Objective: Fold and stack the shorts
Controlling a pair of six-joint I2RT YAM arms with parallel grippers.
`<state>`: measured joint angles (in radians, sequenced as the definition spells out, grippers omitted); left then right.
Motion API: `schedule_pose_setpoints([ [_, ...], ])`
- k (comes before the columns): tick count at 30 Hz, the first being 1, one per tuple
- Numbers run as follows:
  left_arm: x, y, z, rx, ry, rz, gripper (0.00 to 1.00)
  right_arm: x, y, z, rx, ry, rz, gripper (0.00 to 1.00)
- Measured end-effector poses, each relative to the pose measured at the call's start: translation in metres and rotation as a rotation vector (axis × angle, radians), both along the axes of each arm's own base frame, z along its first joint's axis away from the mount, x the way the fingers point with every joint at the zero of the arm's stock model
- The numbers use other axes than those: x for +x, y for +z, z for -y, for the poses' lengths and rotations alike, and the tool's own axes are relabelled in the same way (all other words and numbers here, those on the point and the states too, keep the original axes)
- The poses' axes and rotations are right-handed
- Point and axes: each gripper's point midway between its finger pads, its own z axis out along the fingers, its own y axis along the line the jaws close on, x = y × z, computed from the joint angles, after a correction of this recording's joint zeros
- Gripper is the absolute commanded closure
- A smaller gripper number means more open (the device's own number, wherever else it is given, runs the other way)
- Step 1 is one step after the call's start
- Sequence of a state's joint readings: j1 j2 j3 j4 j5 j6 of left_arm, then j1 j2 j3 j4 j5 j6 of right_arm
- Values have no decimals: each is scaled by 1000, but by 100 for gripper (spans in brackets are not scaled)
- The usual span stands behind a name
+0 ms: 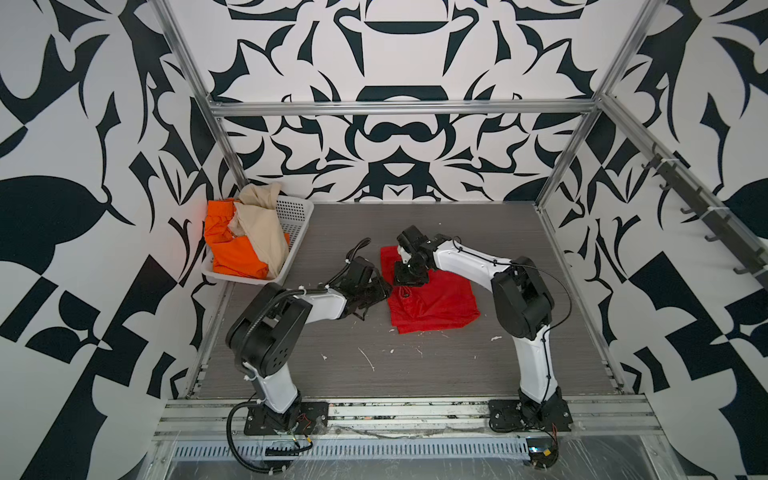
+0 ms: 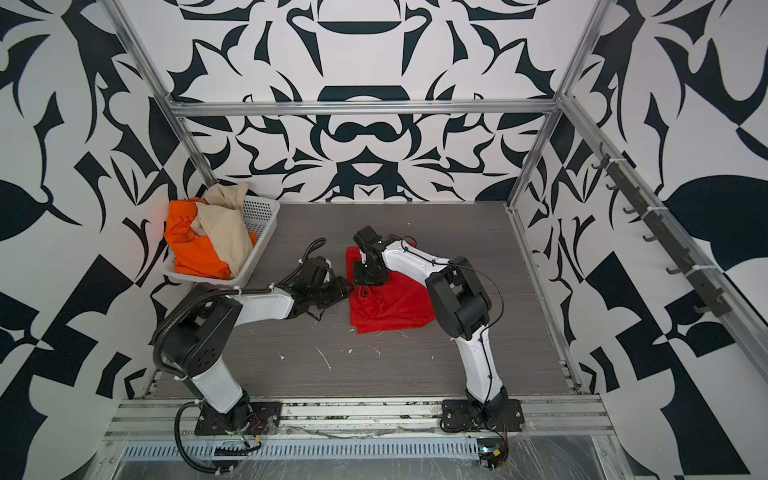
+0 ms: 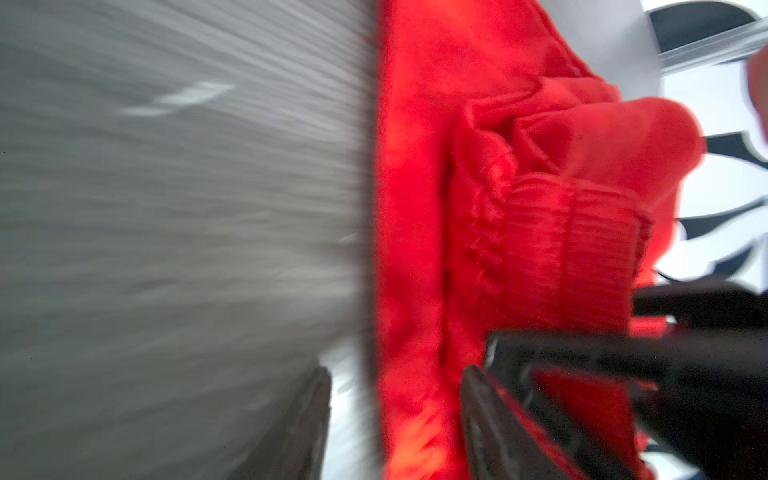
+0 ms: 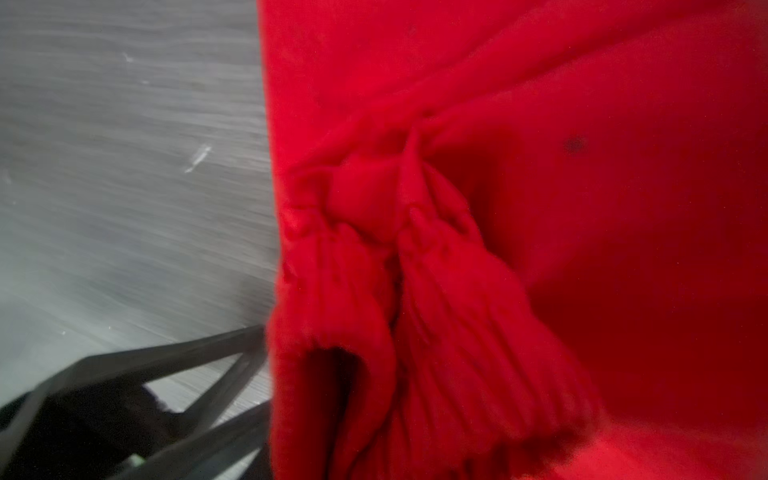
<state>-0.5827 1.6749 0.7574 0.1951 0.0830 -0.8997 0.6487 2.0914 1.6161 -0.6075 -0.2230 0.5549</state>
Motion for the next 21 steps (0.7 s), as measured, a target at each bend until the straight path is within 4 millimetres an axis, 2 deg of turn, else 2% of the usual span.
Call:
schedule_pose_setpoints([
  [1, -4, 3, -7, 14, 13, 2, 42, 0, 3, -2, 10, 2, 6, 45],
  [3, -14, 14, -24, 44, 43, 25, 42, 0, 19, -4, 37, 2, 28, 25],
  [4, -16, 20, -30, 53, 57, 37, 42, 0, 30, -5, 50, 4, 46, 23],
  [9, -26, 50, -61, 96, 123, 118, 42, -4, 115, -2, 148, 3, 206, 21],
  [11, -31, 59, -71, 108, 146, 142, 42, -7, 139, 3, 160, -2, 259, 21],
  [12, -33, 61, -75, 112, 155, 152, 42, -8, 145, 5, 154, -5, 276, 22],
  [14, -36, 63, -82, 125, 172, 163, 42, -10, 142, 6, 126, -4, 282, 22],
  [16, -39, 61, -87, 143, 182, 158, 42, -14, 120, 4, 60, 10, 254, 22],
  [21, -41, 56, -94, 176, 196, 144, 42, -29, 28, -2, -139, 71, 106, 28],
])
